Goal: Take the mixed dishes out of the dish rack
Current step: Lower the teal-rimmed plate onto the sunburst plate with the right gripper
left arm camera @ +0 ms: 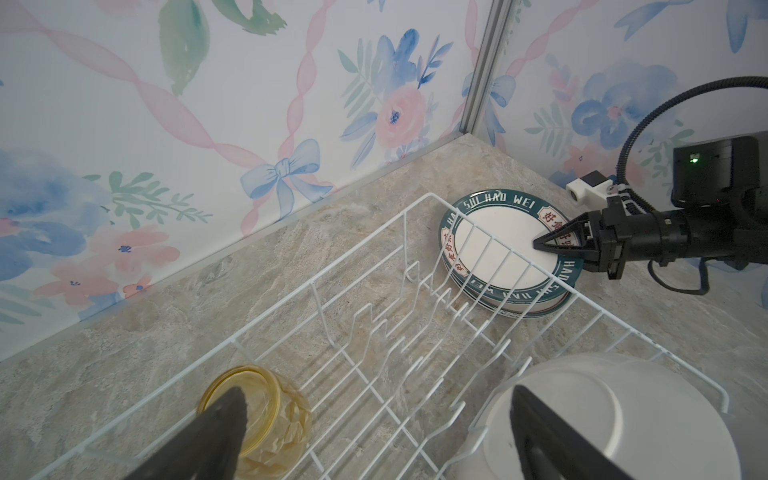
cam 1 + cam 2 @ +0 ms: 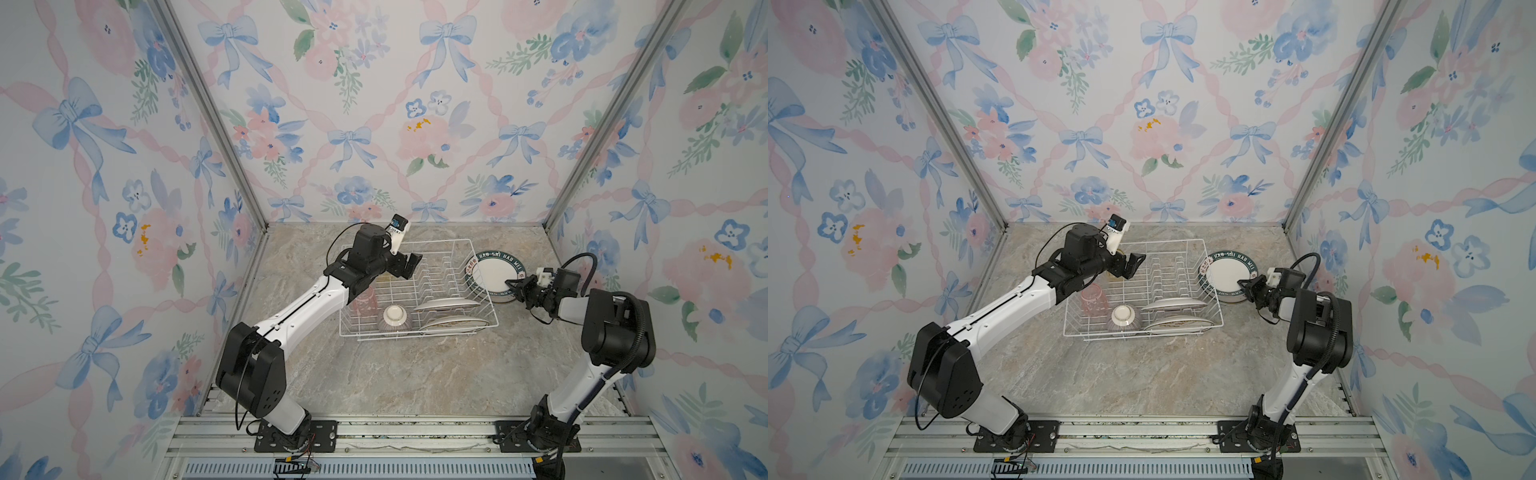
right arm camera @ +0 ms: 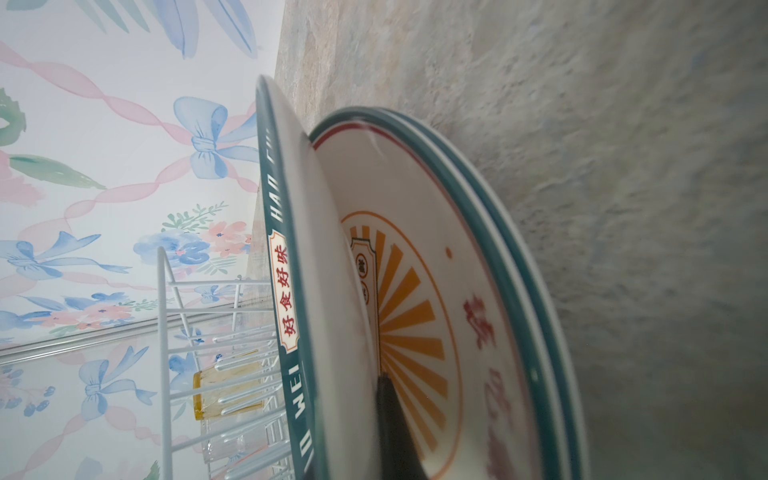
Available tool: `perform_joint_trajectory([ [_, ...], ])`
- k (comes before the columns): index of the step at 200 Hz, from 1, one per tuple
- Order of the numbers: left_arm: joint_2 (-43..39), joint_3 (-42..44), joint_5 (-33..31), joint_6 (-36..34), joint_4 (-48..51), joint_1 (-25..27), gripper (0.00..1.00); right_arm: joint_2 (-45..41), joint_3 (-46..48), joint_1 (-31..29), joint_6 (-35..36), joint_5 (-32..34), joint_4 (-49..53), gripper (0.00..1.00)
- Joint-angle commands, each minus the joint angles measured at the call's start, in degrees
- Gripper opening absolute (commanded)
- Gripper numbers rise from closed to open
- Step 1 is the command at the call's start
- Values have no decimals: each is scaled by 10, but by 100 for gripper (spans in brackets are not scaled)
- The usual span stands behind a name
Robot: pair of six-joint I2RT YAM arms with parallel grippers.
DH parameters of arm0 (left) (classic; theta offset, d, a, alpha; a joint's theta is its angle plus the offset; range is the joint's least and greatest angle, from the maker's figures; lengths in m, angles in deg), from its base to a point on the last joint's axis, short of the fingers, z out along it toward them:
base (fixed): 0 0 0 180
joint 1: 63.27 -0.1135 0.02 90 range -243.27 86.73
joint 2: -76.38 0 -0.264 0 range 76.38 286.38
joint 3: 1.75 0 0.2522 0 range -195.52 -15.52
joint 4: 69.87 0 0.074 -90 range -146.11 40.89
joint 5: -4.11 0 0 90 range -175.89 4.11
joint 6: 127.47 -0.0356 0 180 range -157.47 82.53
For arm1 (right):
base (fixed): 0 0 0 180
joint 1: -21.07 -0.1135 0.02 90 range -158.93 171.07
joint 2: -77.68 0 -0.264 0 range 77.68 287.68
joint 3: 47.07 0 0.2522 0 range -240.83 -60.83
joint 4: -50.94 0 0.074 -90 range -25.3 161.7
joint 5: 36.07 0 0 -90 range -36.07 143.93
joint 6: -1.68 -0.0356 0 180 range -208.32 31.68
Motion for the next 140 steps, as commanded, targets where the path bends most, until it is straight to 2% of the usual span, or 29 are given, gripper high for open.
perform_joint_trajectory([
  [1,11,-16,13,-7,0,-5,98,5,-17,-7,28,6,32,12],
  [15,11,-15,14,-7,1,-5,98,-2,-15,-6,36,12,48,23],
  [32,10,-14,15,-8,0,-5,98,-14,-16,-7,55,22,80,29],
  [56,11,-14,19,-8,0,-5,98,-37,-24,-8,95,49,149,33],
  [75,11,-13,22,-9,0,-5,98,-64,-28,-9,121,74,203,42],
  [89,12,-12,24,-9,1,-5,98,-85,-35,-11,163,97,248,43],
  [140,10,-7,30,-10,3,-5,98,-143,-72,-21,239,170,380,48],
])
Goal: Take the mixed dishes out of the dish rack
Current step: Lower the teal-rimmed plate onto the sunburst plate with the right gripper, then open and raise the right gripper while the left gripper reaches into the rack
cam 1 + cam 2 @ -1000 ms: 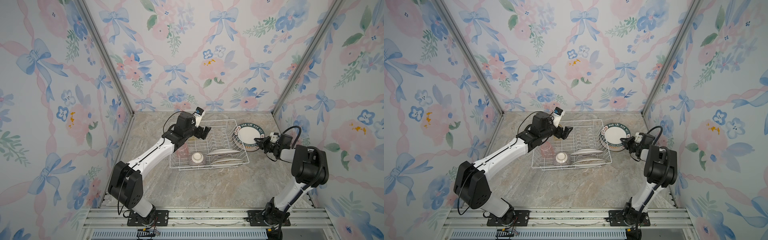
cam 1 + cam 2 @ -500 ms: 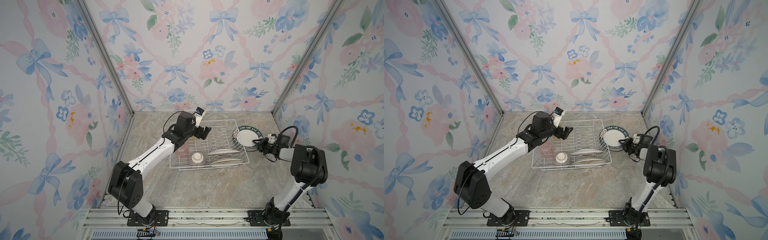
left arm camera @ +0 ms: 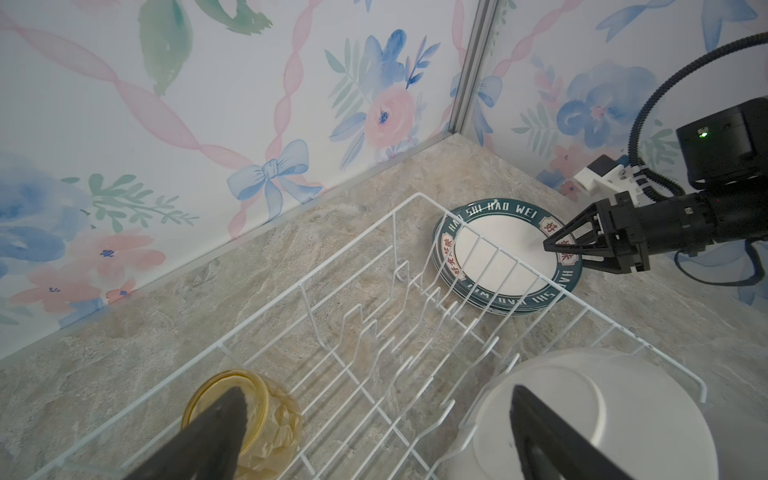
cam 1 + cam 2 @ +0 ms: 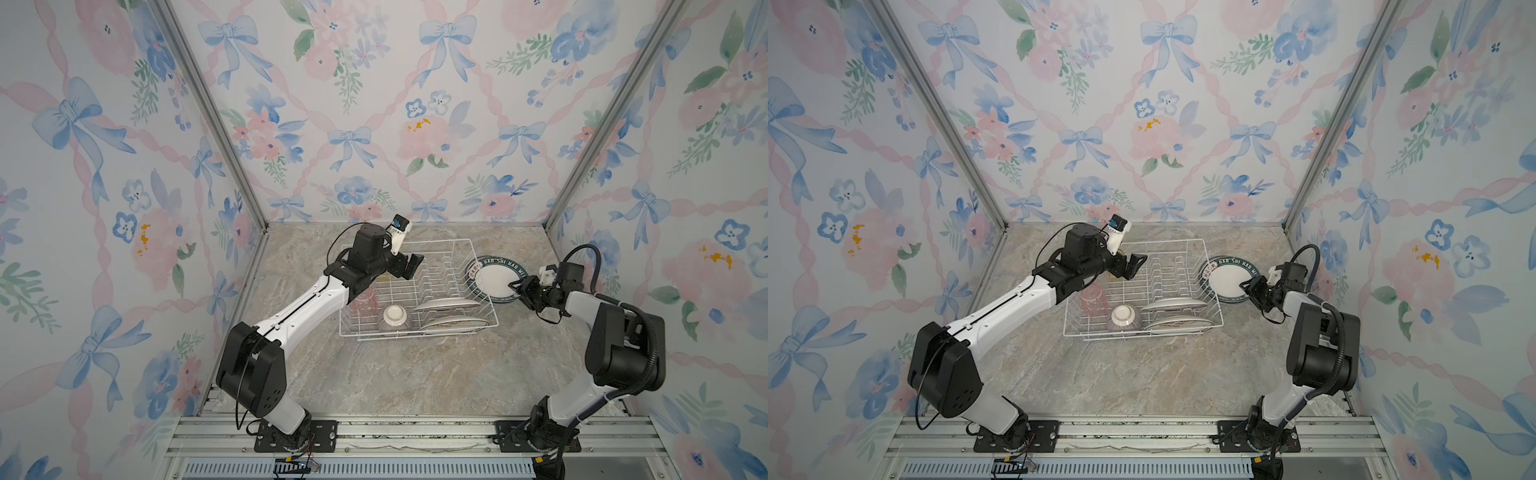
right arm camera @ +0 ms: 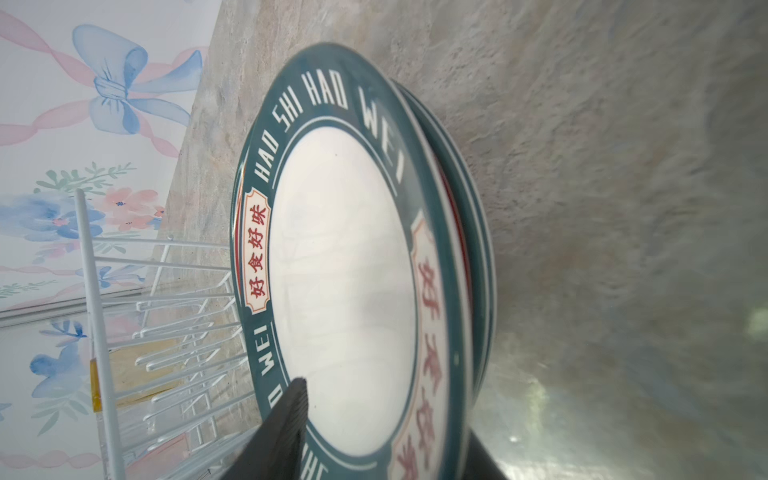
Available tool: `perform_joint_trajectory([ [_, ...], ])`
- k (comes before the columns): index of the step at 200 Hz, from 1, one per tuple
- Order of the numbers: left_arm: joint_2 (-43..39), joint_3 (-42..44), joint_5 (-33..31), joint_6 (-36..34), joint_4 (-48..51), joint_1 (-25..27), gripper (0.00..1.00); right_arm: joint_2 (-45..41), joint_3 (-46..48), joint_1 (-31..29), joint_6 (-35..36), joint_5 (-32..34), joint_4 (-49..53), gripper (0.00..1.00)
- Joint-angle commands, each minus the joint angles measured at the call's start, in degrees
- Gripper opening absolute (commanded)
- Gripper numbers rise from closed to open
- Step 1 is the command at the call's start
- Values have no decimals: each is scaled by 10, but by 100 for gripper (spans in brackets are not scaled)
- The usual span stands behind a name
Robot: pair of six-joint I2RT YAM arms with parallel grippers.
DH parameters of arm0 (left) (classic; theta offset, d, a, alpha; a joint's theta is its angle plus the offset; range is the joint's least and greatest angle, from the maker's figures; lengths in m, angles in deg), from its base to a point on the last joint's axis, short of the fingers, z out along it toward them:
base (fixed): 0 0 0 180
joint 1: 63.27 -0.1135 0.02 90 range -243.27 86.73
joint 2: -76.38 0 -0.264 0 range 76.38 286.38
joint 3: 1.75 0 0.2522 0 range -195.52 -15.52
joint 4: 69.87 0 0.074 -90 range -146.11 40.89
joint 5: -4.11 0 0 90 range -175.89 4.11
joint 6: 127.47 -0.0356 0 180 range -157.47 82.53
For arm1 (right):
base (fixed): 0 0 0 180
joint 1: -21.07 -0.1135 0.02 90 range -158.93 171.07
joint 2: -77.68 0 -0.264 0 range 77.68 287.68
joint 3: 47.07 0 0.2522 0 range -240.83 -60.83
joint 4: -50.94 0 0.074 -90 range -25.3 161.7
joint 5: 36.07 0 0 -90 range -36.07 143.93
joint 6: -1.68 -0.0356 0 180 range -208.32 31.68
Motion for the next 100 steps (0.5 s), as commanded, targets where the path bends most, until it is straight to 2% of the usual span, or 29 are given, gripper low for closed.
perform_joint_trajectory([
  [1,9,-6,12,-10,3,-5,98,-31,-31,-7,61,48,96,48],
  [38,8,-1,13,-13,6,-5,98,-44,-40,-9,96,90,141,51],
  [100,11,-4,15,-16,13,-6,98,10,-56,-12,100,83,135,53],
])
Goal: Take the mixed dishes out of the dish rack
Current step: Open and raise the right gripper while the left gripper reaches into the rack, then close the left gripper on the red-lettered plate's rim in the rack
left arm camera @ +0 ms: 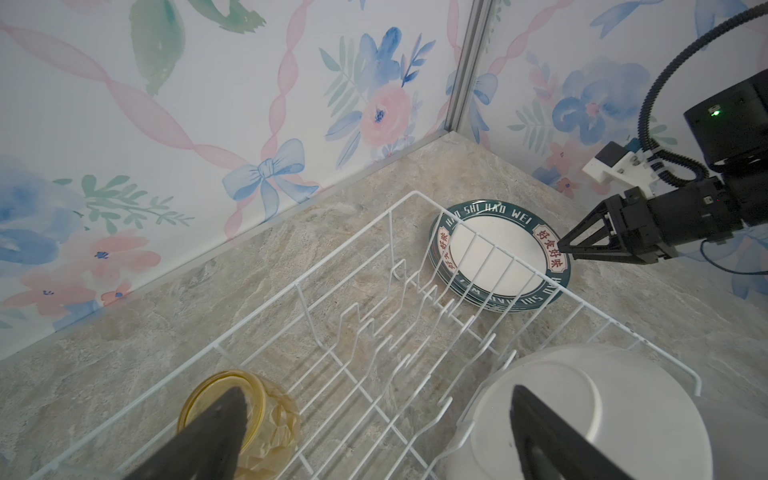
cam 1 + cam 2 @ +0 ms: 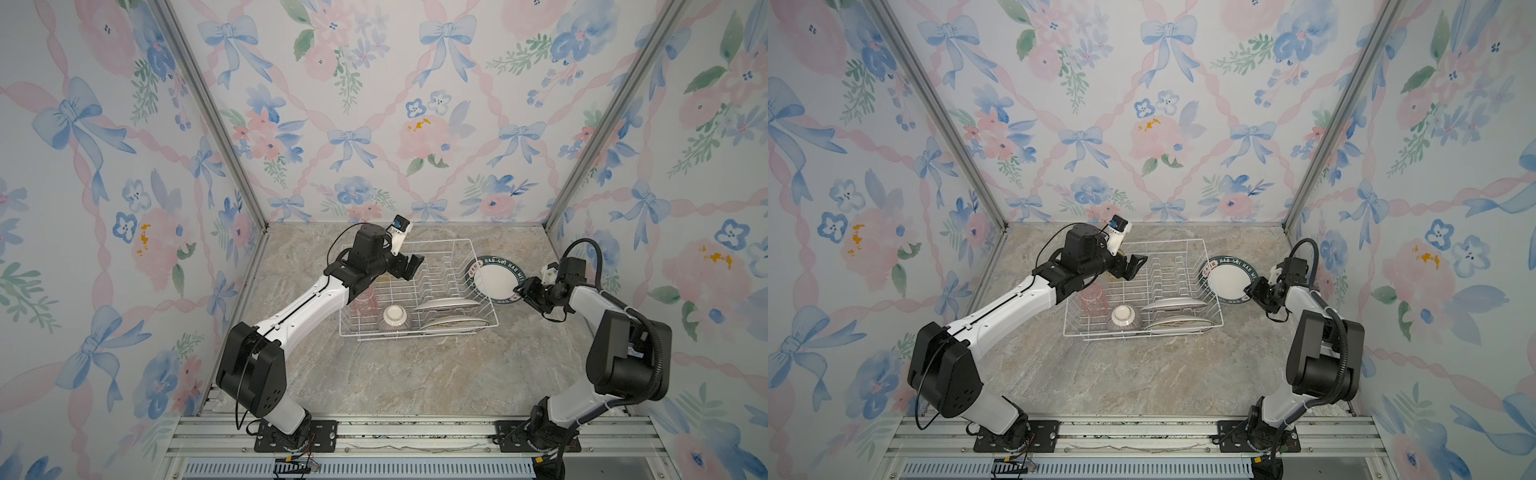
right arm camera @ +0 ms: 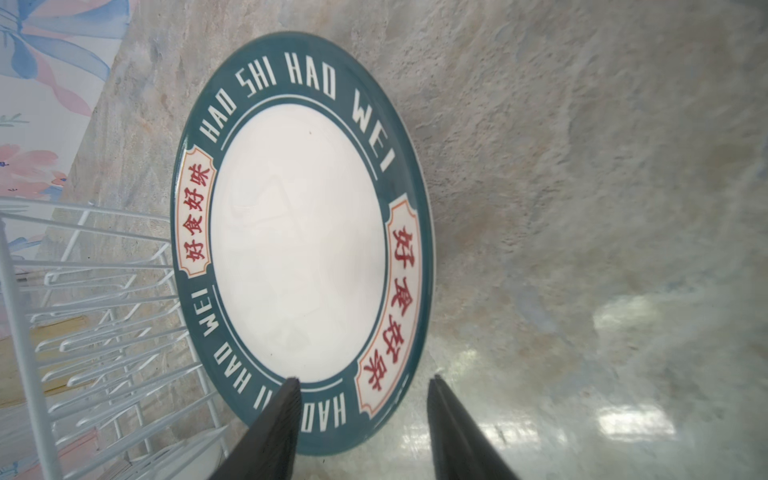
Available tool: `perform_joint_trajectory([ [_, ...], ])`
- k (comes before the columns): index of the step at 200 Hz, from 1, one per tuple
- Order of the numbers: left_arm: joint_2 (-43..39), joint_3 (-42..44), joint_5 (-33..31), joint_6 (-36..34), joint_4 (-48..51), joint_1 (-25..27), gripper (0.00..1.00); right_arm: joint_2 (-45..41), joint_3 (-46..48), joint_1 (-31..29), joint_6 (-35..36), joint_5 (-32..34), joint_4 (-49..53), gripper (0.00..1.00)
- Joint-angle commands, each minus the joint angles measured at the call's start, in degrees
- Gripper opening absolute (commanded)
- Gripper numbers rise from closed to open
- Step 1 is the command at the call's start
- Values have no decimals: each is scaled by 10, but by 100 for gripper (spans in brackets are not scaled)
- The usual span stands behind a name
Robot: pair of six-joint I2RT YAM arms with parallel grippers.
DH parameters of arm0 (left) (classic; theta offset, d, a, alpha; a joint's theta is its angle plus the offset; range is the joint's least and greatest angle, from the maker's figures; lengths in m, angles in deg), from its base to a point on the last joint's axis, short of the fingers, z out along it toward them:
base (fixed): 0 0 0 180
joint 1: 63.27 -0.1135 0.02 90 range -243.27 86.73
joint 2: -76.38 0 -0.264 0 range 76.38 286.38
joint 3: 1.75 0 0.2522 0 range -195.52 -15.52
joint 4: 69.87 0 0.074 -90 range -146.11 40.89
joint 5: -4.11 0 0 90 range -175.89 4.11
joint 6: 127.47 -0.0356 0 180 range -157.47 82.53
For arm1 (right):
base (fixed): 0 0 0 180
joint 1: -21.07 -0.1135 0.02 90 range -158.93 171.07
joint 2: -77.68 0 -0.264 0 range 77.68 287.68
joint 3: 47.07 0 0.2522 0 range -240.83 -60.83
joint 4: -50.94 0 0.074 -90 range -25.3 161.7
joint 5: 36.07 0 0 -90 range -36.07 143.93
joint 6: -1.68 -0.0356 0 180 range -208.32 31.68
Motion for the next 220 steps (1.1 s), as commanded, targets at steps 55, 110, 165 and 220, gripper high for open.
perform_joint_trajectory([
  [55,33,-28,40,-21,35,-1,98,5,-15,-9,25,39,31,57],
  [110,50,-51,-23,-116,113,76,91,-60,-7,-9,28,32,35,57],
  [165,12,9,-153,-188,111,142,80,-132,-15,-12,31,29,57,57],
  [220,-20,26,-139,-193,108,151,73,-153,-18,-19,31,29,59,57],
])
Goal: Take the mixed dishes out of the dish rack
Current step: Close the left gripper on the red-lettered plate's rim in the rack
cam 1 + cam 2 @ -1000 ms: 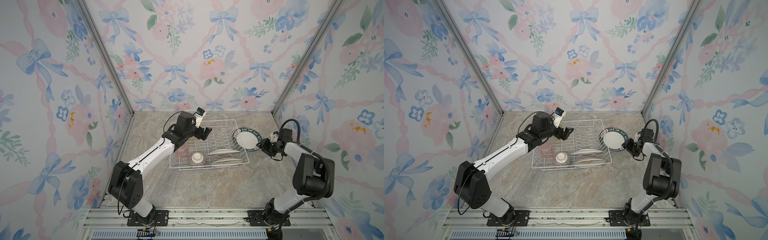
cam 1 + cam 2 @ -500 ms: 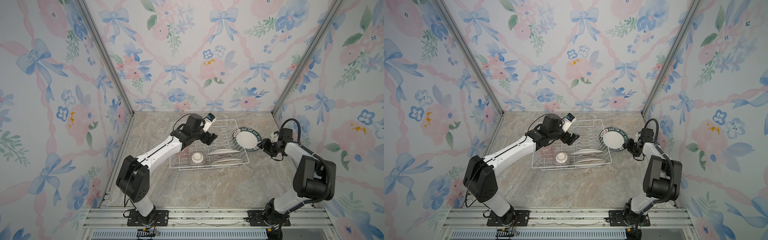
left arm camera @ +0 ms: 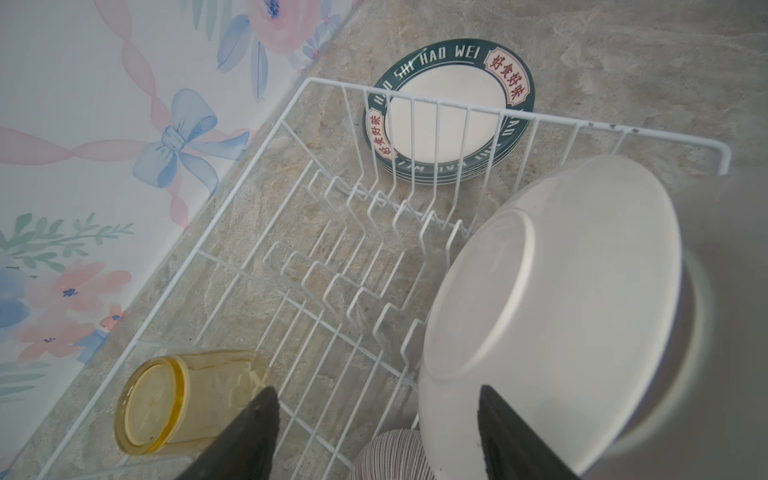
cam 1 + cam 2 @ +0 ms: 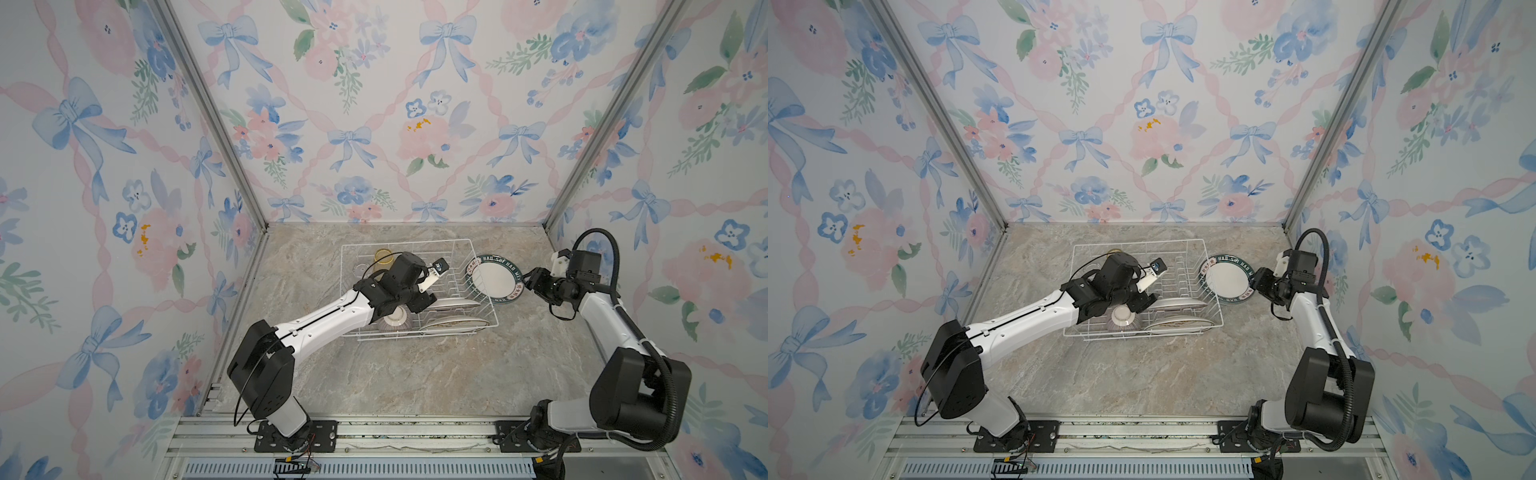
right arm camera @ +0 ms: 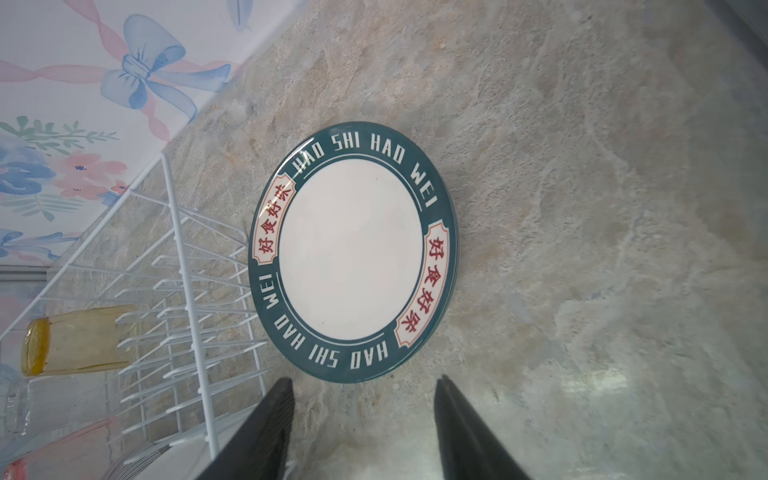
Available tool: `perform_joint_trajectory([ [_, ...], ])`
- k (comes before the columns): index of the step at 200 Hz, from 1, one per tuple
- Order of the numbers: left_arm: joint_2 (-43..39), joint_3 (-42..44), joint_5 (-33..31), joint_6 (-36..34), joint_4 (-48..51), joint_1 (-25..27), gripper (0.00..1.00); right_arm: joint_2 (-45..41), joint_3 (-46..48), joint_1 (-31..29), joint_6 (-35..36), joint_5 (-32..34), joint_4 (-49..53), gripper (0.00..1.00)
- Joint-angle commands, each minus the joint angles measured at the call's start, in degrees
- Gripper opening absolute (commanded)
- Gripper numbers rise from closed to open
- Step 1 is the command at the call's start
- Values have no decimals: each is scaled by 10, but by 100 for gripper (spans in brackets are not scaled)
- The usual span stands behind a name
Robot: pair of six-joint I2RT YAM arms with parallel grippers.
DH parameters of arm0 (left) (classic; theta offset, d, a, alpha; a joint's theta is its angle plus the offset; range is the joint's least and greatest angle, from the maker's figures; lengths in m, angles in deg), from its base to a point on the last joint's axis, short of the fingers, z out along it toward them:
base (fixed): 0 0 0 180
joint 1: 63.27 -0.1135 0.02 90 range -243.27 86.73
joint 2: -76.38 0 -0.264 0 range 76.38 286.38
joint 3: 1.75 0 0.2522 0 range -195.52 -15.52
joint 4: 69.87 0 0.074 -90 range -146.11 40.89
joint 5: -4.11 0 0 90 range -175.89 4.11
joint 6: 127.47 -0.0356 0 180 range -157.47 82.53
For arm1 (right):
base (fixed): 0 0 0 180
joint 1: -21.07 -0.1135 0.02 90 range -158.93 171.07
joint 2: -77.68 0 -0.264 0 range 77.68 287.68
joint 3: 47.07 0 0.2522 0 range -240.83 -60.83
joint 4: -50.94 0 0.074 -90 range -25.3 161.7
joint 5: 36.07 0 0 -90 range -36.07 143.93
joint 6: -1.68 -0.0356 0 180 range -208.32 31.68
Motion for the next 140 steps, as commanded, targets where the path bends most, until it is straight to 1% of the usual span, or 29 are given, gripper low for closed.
perform_joint_trajectory([
  [1,-32,14,-5,-19,-1,6,73,-12,-14,-6,7,-1,17,57],
  [20,-49,25,11,-30,-6,9,74,-13,-13,-7,8,-1,19,57],
  [48,-74,42,79,-50,-5,11,75,-14,-8,-7,6,-2,15,57],
  [85,-89,56,130,-63,-3,15,79,-18,-7,-10,2,-3,11,57],
  [107,-73,52,126,-69,3,20,79,-21,-8,-10,0,-6,10,57],
  [140,-45,37,119,-79,5,22,73,-32,-6,-10,2,-3,14,56],
])
